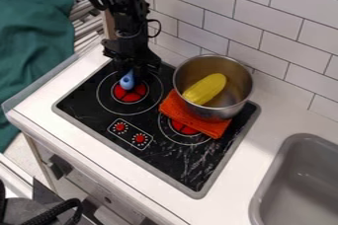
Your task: Put the blue spoon on the left burner.
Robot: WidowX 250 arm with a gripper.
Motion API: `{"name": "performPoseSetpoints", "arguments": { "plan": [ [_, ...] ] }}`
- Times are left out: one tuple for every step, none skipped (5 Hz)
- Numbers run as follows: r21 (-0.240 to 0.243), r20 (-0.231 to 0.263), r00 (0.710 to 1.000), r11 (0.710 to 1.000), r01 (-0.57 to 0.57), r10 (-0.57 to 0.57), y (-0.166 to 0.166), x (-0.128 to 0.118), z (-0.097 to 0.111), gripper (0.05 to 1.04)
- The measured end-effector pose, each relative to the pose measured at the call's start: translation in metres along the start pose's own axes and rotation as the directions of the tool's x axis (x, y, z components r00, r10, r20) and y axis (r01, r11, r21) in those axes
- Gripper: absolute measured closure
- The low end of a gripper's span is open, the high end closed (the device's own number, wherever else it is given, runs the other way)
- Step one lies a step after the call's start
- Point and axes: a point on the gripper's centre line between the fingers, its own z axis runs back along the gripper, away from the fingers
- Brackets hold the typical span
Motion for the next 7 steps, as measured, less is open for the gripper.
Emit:
{"name": "performPoseSetpoints", "arguments": {
  "plan": [
    [-0.024, -0.010, 1.000, 1.000, 0.001, -0.001, -0.004, -0.001, -0.003, 0.724],
    [-0.037, -0.021, 0.999, 0.999, 0.024, -0.025, -0.012, 0.001, -0.001, 0.421],
    [-0.034, 0.026, 0.998, 0.997, 0.064, -0.063, -0.020, 0.012, 0.025, 0.130],
    [-0.042, 0.087, 0.992, 0.995, 0.095, -0.091, -0.029, 0.015, 0.072, 0.075],
    [-0.043, 0.122, 0.986, 0.992, 0.122, -0.116, -0.035, 0.005, 0.109, 0.079],
    [-0.049, 0.069, 0.987, 0.988, 0.145, -0.142, -0.046, -0.011, 0.118, 0.081],
    [-0.069, 0.022, 0.991, 0.989, 0.132, -0.131, -0.053, -0.028, 0.110, 0.082]
  ]
}}
